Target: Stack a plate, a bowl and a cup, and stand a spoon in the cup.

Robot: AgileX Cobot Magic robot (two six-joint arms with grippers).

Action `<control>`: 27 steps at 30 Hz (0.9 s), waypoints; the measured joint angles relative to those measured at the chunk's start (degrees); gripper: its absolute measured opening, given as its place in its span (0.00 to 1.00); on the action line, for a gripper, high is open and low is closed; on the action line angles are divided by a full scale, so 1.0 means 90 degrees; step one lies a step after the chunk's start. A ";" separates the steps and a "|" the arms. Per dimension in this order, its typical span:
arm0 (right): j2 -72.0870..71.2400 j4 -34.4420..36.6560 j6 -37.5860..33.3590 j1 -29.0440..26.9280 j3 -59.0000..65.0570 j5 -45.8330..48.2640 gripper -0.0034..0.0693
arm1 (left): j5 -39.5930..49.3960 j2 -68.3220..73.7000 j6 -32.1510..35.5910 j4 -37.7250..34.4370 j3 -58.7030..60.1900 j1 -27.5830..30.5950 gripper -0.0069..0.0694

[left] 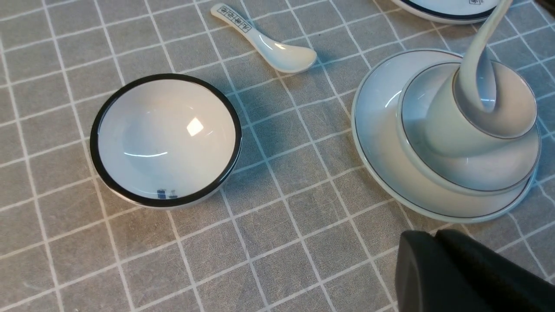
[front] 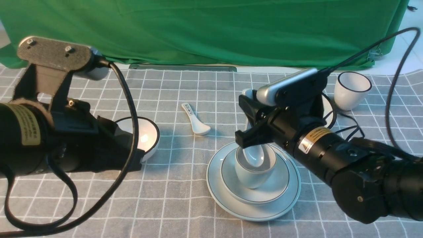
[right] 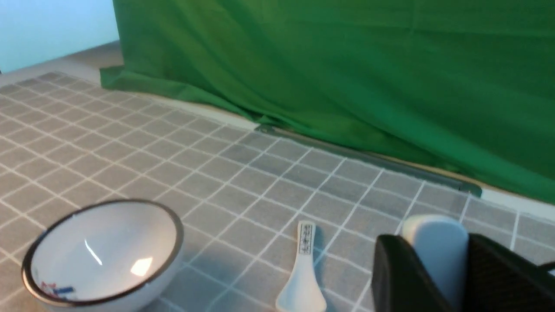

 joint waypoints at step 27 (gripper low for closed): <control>-0.4069 -0.0031 -0.0550 -0.0054 0.0010 0.5179 0.14 | 0.0176 -0.0440 -0.0224 0.0263 0.0002 0.0000 0.10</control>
